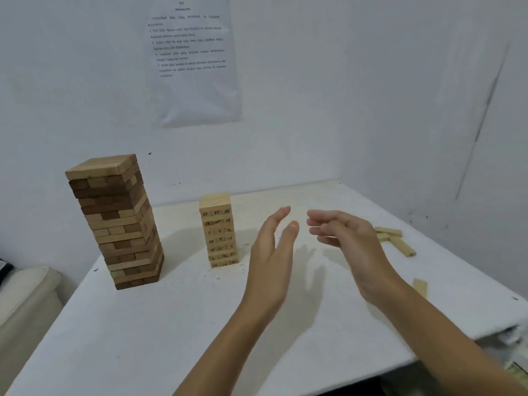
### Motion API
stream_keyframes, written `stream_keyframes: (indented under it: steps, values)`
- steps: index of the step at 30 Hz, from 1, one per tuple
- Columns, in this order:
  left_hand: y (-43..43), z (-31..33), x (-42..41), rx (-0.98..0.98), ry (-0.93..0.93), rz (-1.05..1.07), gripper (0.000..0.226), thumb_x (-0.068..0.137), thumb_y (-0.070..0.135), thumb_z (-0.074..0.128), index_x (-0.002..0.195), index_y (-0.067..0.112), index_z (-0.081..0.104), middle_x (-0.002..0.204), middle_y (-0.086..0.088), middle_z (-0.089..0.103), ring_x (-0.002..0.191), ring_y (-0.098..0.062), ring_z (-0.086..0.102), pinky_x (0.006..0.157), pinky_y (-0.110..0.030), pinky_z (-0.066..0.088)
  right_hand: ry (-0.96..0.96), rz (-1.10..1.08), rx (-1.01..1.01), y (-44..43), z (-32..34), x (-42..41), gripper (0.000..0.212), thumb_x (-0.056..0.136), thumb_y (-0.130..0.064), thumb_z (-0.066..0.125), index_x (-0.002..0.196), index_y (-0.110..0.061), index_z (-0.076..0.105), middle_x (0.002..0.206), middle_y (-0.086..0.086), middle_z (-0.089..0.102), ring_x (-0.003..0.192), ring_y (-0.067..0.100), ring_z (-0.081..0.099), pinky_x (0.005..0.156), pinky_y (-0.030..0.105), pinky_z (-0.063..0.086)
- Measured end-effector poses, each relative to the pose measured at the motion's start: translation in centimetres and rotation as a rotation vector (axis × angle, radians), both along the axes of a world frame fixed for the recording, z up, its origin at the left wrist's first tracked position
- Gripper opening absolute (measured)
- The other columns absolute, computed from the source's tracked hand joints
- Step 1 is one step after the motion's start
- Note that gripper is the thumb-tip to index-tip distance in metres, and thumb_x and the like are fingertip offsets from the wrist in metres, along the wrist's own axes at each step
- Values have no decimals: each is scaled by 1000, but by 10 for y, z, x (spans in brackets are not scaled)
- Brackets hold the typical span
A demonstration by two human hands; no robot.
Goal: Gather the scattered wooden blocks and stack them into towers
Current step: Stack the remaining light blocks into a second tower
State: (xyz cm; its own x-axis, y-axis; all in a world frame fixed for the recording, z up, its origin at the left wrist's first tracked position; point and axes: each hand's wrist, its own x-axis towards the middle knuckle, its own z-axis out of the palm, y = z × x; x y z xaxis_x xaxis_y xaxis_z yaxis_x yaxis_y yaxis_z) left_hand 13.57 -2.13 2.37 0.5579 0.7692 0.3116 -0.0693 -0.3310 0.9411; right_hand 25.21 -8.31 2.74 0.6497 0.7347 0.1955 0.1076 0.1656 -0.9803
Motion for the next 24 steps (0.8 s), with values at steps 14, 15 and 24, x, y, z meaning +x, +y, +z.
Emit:
stream_keyframes:
  steps: [14, 15, 24]
  values:
    - [-13, -39, 104, 281, 365, -355, 27, 90, 7, 55, 110, 23, 61, 122, 8, 60, 111, -5, 52, 76, 0, 35, -527, 130, -485, -121, -37, 115, 53, 87, 7, 55, 99, -41, 72, 122, -18, 59, 116, -2, 51, 92, 14, 40]
    - [-11, -41, 109, 281, 371, -357, 27, 89, 6, 55, 108, 24, 61, 121, 7, 61, 111, -6, 53, 76, -2, 36, -583, 201, -517, -125, -40, 119, 50, 88, 2, 57, 103, -43, 71, 126, -19, 55, 119, -5, 46, 96, 13, 36]
    - [7, -53, 149, 393, 367, -272, 25, 86, -1, 58, 107, 10, 65, 112, 5, 63, 98, -4, 52, 75, 2, 35, -681, 148, -454, -115, -58, 142, 19, 84, -26, 73, 98, -39, 69, 108, -20, 61, 108, 0, 51, 96, 22, 42]
